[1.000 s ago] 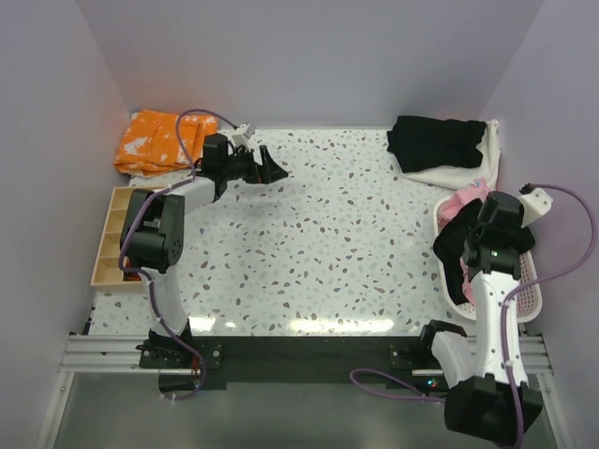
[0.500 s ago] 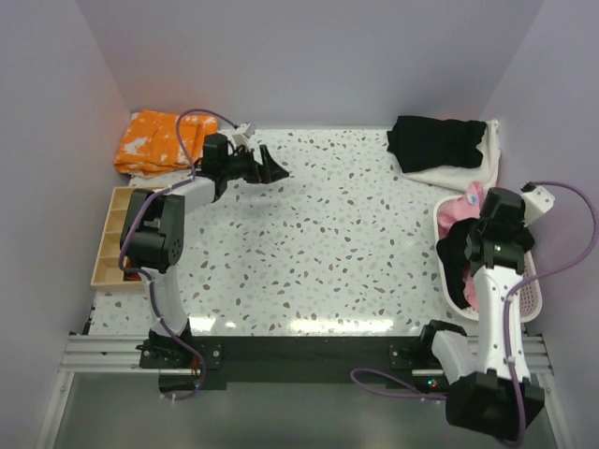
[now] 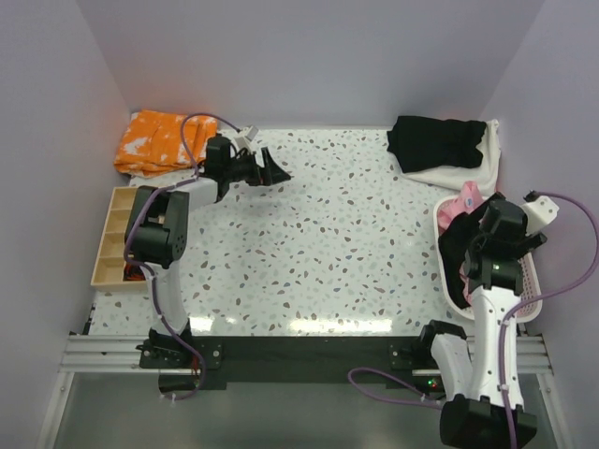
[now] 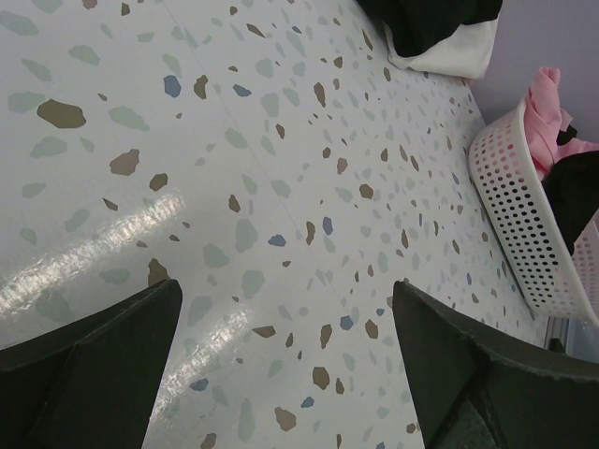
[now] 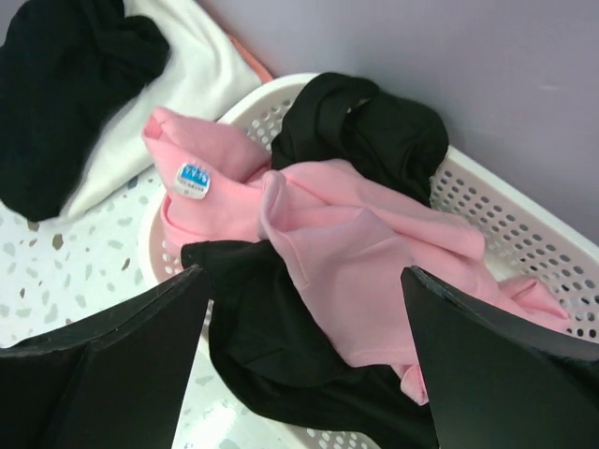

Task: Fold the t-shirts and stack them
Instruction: Grab crumpled tshirt from bin with the right arm

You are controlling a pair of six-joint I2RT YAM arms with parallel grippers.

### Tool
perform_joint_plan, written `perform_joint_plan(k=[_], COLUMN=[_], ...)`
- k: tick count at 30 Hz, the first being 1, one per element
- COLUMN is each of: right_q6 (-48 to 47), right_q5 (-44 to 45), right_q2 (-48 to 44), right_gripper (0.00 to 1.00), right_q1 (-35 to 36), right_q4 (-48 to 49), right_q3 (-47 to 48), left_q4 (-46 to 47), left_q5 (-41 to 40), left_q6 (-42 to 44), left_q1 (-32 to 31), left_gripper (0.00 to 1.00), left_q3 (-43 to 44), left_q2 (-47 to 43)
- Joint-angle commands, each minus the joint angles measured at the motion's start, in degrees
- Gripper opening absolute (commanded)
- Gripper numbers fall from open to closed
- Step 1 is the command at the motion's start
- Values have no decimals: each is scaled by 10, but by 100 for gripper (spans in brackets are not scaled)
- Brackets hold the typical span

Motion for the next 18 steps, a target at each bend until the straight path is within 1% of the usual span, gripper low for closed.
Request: perform_joint_plan(k=[1,4,7,9,10,11,12,14,15,17,18], right_q6=[3,5,18,27,29,31,30,30,32,24,11], right_q5=[55,68,85,80,84,92,98,113,117,108,87], right_q2=[31,72,115,134,136,136,131,121,100,64,45], right_gripper=[88,88,90,90,88,84,59,22,0,0,0], right_q1=[-1,-1,-2,-1,-2,-2,-2,-3,-3,-4,-4], right_q4=[-16,-13,-2,16,40,51,66,85,89,103,110], right_q3=[27,22,12,5,-9,-16,-24,-41,-46,-58,-61], left_q4=[31,29,29,28,30,31,31,31,31,30,32], left_q5=[18,20,20,18,17,17,18,19,20,17,17], left_q6=[-13,-11,-9,-9,-9,-10,-11,-12,-11,-12,-14], left_q1=[-4,-4,-4,-4,-4,-5,-4,-4,-5,-4,-5], left_gripper=[100,100,100,100,100,100,100,100,100,100,100], left_q3=[22,22,20,18,18,18,19,21,24,24,24], left_q2=[1,1,2,4,6,7,9,13,15,15,16])
